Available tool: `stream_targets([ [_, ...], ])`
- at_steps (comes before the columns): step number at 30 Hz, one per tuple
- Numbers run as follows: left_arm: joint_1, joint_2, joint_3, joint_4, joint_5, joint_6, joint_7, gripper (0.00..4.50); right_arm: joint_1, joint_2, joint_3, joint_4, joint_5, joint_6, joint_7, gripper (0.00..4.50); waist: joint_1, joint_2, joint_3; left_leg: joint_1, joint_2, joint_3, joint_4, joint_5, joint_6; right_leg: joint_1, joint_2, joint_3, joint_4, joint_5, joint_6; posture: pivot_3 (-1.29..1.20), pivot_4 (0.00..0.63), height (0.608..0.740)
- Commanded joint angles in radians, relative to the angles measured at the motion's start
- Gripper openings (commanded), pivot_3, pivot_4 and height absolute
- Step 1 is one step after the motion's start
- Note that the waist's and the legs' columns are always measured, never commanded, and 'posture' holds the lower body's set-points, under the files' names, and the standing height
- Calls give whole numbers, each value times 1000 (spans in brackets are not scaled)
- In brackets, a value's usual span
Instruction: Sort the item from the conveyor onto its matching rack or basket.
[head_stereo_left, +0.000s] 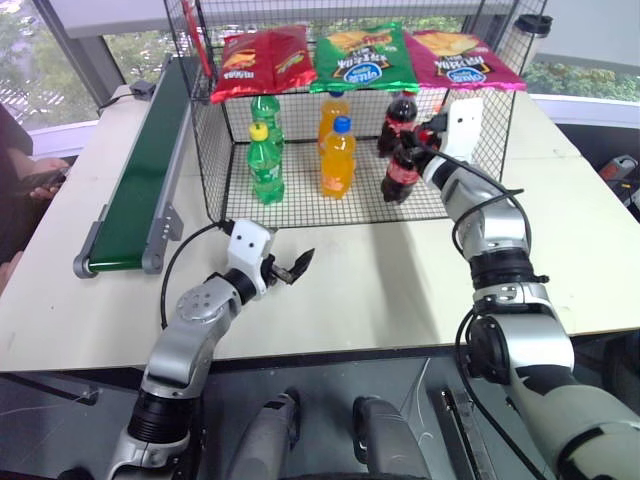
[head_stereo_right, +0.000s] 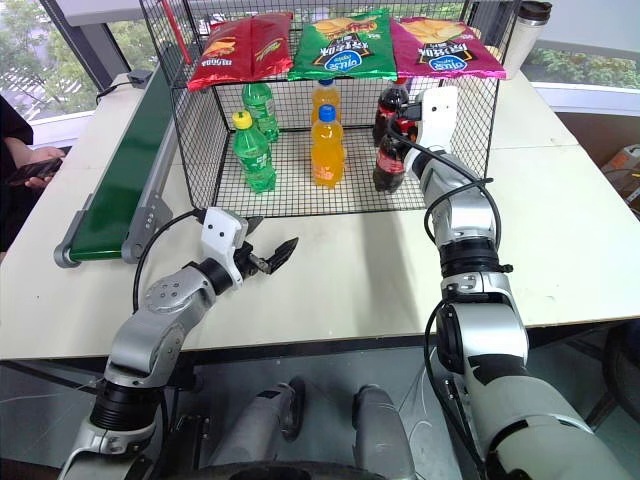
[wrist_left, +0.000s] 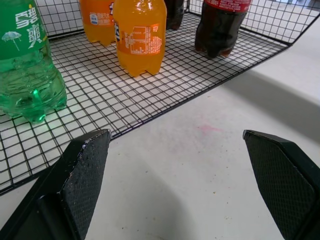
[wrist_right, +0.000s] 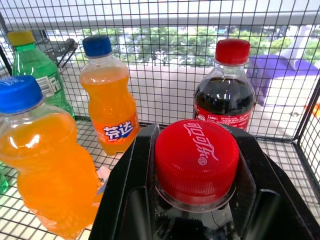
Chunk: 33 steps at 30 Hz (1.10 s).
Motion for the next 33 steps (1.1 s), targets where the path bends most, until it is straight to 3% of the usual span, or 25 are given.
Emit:
stream_targets([
  [1, -6, -1, 5, -42, -6, -12, -2, 4413, -44, -5, -11, 0, -13, -51, 8, 1192, 0, 0, 0, 0, 0, 0, 0, 0, 0, 0, 0, 0, 0, 0, 0, 0, 150, 738],
  [3, -7, -1, 5, -41, -6, -12, -2, 4413, -45, -5, -13, 12, -14, -59, 13, 1192, 0, 0, 0, 0, 0, 0, 0, 0, 0, 0, 0, 0, 0, 0, 0, 0, 150, 738],
  [10, -4, 0, 6, -45, -7, -11, -3, 4500, -45, -3, -11, 12, -17, -54, 31, 4454, -1, 0, 0, 1, 0, 0, 0, 0, -1, 0, 0, 0, 2, 0, 0, 0, 150, 738],
  [23, 5, -1, 6, -44, -8, -13, -3, 4500, 18, -37, -34, -178, 25, 78, 77, 4454, 0, 0, 0, 1, 0, -1, 1, 1, -1, 0, 0, 0, 4, 0, 0, 0, 150, 738],
  [33, 9, 7, 11, -49, -30, -6, -33, 4500, 194, -141, -16, -501, 102, 354, 217, 4454, 2, 0, 0, 1, 0, -1, 1, 1, -1, 0, 0, 0, 4, -2, -3, 0, 150, 738],
])
